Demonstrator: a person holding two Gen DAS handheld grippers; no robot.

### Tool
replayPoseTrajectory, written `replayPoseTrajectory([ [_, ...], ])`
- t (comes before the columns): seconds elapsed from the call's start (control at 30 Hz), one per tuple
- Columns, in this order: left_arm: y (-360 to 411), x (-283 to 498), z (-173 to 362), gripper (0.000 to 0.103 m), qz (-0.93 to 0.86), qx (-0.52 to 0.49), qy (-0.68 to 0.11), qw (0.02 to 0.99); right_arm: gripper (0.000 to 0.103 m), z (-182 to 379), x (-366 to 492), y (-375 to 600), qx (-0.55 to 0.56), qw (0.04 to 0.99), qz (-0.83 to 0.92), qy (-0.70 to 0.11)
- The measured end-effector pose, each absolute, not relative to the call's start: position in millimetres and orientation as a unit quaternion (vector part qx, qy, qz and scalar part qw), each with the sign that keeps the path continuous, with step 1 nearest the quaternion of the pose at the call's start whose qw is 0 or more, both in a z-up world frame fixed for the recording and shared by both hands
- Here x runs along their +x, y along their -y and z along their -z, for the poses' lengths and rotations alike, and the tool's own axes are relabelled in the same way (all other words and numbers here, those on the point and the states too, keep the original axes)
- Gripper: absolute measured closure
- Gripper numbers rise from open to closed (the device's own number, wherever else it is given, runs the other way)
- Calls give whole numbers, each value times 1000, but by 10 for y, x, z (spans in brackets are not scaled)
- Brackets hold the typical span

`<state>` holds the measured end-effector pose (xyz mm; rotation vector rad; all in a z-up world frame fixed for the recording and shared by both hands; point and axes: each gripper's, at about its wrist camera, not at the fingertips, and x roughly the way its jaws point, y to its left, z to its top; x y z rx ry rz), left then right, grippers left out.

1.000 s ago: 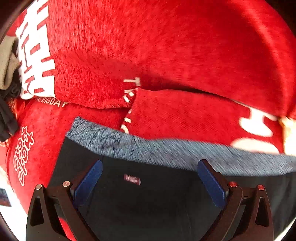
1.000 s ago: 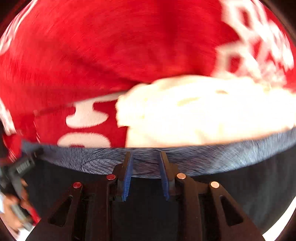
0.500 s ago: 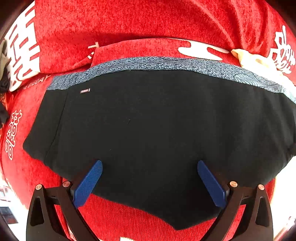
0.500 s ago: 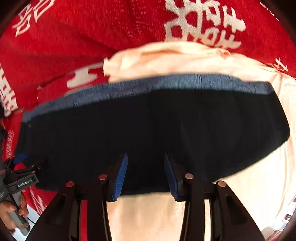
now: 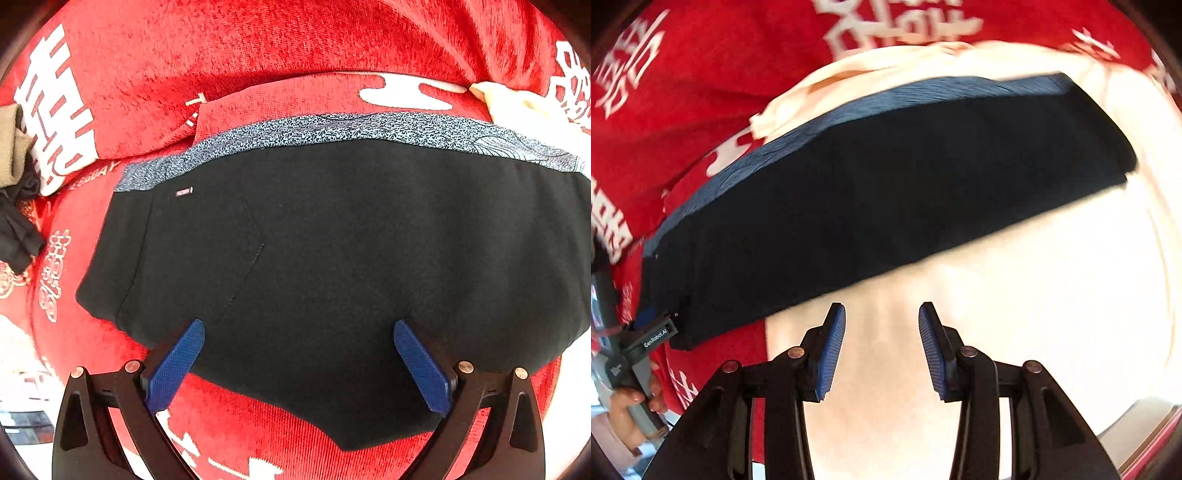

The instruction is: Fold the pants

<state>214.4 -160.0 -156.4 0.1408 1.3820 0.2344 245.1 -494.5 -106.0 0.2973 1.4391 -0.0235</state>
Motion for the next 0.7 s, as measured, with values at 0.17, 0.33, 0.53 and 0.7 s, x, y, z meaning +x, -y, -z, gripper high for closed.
replayPoseTrajectory([
  [0.17,1749,2236,1383,0,-94,55,-627,772,58,1032,2375,5285,156,737,35,-656],
  [0.33,2272,2429,1267,0,-55,64,-615,784,58,1019,2313,5604,180,737,51,-649],
  [0.53,3047,2738,1321,0,-3,46,-616,787,58,994,2333,6003,212,743,79,-630],
  [0.7,3620,2970,1379,0,12,38,-605,795,58,917,2594,6345,218,760,88,-606],
])
